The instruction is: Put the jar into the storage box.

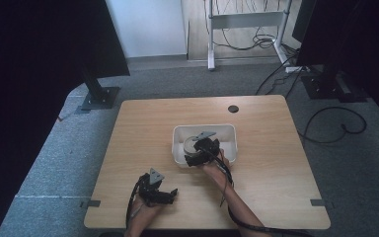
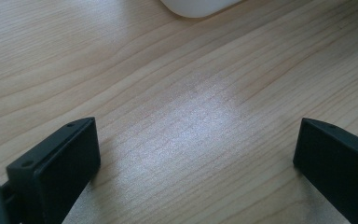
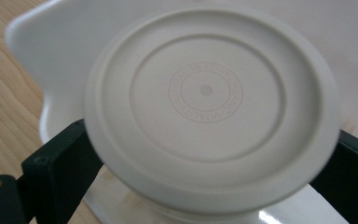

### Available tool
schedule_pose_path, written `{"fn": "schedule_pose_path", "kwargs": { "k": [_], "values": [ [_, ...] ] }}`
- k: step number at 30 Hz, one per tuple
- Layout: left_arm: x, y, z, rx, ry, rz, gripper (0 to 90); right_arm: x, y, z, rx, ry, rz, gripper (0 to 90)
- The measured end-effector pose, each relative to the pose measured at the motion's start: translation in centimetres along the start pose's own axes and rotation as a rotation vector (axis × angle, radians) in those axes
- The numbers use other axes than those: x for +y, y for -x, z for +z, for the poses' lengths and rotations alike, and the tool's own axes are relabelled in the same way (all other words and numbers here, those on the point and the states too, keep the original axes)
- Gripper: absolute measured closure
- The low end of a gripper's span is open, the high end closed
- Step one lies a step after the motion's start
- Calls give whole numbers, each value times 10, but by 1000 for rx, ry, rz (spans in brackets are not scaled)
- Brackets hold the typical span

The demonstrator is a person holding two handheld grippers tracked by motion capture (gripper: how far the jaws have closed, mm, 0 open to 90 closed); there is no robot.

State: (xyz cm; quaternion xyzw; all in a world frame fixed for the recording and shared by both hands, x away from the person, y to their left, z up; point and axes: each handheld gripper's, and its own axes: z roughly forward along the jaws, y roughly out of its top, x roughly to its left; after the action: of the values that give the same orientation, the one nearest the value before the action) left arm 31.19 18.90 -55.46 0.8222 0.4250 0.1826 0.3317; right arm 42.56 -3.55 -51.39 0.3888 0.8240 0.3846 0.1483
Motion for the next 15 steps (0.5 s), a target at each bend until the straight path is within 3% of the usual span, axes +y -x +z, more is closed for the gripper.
{"fn": "schedule_pose_path", "kwargs": {
  "k": [15],
  "values": [
    [0, 0, 0, 1, 0, 0, 1, 0, -2, -16, 3, 21, -29, 48]
  ]
}}
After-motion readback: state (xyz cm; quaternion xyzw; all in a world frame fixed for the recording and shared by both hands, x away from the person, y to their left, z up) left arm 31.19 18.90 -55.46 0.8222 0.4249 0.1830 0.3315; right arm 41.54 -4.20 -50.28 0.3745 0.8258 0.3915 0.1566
